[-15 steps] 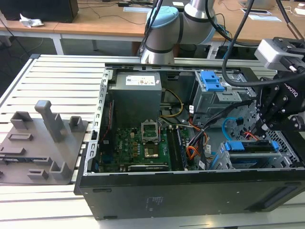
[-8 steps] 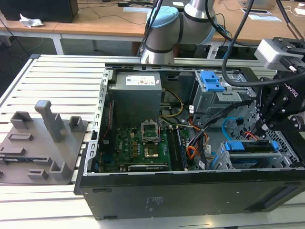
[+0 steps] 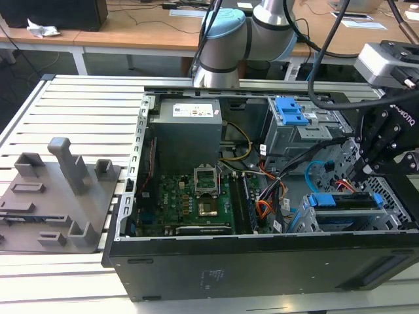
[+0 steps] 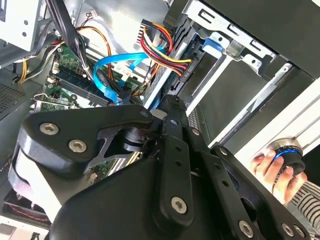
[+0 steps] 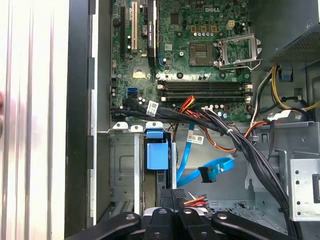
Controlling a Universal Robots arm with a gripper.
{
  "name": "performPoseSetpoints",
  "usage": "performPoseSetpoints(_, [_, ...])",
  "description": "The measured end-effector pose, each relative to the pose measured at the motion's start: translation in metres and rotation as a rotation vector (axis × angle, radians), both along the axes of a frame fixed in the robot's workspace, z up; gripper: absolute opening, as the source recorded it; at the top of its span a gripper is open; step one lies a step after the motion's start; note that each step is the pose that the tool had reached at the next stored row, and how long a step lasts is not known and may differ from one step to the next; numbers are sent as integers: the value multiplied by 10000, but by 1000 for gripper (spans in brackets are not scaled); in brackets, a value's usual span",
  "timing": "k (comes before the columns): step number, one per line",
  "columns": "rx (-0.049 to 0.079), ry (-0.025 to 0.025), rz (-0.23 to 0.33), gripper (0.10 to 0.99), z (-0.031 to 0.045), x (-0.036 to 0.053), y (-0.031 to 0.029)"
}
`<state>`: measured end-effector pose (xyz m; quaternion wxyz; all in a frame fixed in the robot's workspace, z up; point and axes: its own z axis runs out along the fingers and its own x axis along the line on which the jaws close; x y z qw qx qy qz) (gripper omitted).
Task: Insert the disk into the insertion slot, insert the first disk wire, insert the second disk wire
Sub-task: 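Insert the second disk wire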
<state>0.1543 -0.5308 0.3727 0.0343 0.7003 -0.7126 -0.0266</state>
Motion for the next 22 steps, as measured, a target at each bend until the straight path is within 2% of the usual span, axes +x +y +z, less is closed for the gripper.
performPoseSetpoints(1, [-2,0,0,106,1,0,0])
performPoseSetpoints(2, [-4,-229,-1,106,0,-3,0])
performPoseSetpoints(3, [-1,-480,0,106,-3,-4,0])
performPoseSetpoints(10, [-2,-486,1,114,-3,-5,0])
performPoseSetpoints(12, [-2,-488,0,235,-3,-5,0])
performPoseSetpoints(13, [-2,-489,0,357,-3,-5,0])
performPoseSetpoints(14, [-2,-490,0,357,-3,-5,0])
performPoseSetpoints(15, [0,-490,0,420,-4,-5,2])
performPoseSetpoints(17, [-2,-490,-1,420,-3,-6,75])
performPoseSetpoints(19, [-4,-490,0,420,-3,-5,181])
performPoseSetpoints(22, [-2,-490,0,420,-4,-5,277])
